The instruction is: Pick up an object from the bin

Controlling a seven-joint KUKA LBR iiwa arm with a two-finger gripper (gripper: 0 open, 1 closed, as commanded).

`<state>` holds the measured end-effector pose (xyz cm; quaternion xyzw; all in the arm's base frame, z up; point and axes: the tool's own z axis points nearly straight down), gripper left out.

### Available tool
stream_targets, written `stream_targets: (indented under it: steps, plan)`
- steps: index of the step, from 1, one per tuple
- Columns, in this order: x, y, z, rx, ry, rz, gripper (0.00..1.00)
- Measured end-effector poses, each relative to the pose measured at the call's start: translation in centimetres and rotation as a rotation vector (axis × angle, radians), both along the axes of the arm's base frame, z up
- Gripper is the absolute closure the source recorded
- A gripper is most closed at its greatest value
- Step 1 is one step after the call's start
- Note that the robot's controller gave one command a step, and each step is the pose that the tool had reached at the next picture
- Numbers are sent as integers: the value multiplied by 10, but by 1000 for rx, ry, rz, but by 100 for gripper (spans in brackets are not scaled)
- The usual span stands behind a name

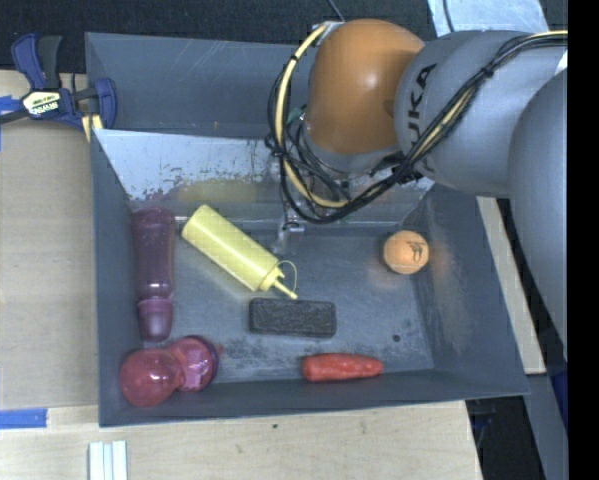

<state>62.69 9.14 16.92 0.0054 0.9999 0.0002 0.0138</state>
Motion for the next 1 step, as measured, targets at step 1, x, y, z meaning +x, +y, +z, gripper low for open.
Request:
stream_targets:
  steps: [1]
  plan:
    - [1, 49, -71, -2, 20, 279, 0]
